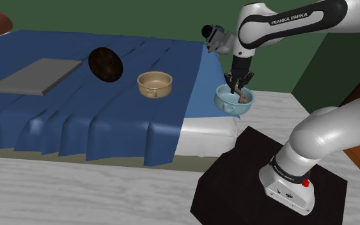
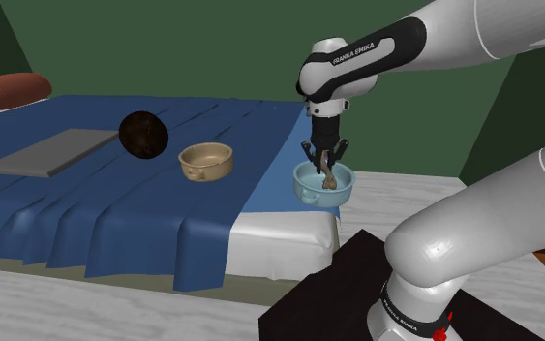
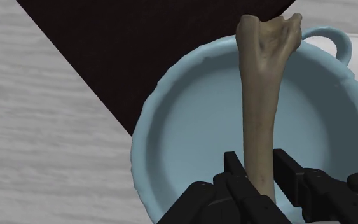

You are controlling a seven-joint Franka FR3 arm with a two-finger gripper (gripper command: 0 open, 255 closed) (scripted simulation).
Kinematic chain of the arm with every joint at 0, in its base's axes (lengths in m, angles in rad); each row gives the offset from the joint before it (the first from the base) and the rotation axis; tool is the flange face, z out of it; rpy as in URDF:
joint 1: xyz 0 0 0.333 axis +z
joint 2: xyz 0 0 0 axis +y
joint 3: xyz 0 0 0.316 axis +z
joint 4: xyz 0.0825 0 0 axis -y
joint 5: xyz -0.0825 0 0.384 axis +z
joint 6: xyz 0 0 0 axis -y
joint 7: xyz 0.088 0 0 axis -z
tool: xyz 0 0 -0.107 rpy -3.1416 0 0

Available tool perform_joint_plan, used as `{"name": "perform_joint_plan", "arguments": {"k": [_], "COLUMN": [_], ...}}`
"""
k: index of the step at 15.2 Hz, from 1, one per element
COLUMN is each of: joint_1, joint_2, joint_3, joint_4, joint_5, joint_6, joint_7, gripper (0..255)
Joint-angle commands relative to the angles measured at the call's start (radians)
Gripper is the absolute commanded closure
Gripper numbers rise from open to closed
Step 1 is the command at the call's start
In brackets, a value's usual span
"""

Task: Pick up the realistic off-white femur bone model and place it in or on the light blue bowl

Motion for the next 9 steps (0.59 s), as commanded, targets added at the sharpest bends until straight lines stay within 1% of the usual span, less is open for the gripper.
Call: {"name": "perform_joint_plan", "arguments": {"k": [1,6,7,9], "joint_1": [0.0,-0.001,-0.001,0.0], "joint_2": [0.001,0.001,0.001,-0.001], "joint_3": [0.0,0.0,0.001,0.002], "joint_4": [-0.007,-0.007,-0.008,-0.01], "joint_5": [0.0,0.0,0.0,0.001], "joint_6": [0.005,0.005,0.006,0.005], "joint_7": [0.0,0.0,0.001,0.002], "gripper": [255,255,0,0]}}
